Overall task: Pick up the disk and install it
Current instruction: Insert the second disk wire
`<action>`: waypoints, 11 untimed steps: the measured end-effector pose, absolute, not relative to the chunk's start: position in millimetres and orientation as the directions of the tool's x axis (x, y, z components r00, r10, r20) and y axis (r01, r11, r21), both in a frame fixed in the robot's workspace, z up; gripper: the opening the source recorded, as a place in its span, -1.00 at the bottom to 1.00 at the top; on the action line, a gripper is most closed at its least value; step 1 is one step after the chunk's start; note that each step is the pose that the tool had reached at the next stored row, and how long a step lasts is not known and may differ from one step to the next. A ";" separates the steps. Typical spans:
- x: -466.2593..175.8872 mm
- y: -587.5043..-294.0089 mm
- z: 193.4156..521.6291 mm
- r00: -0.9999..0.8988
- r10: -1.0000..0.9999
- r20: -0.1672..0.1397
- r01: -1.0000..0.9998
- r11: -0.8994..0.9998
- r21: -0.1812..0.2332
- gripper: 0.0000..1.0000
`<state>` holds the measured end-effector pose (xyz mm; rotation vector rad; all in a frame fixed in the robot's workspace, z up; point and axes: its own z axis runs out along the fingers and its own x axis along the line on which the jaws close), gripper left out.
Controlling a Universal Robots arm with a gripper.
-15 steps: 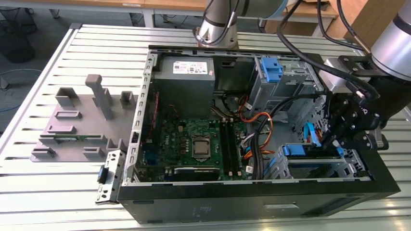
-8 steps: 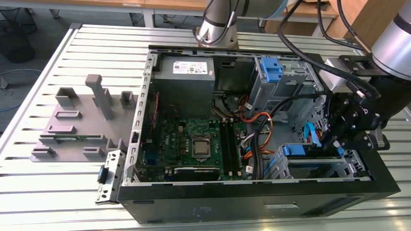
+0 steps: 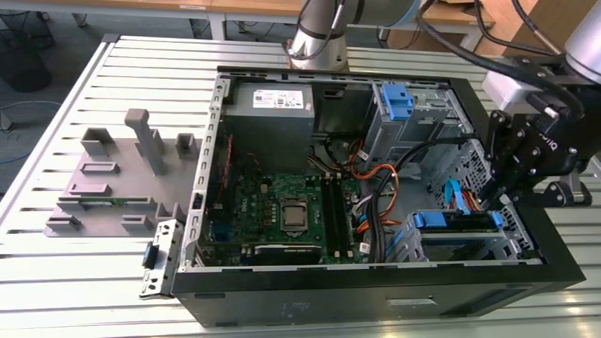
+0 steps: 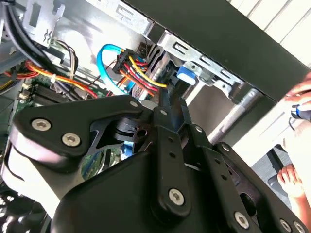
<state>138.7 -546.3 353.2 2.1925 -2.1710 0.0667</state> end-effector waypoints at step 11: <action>138.8 -548.0 368.7 0.010 -1.000 0.028 -1.000 -0.010 0.008 -0.53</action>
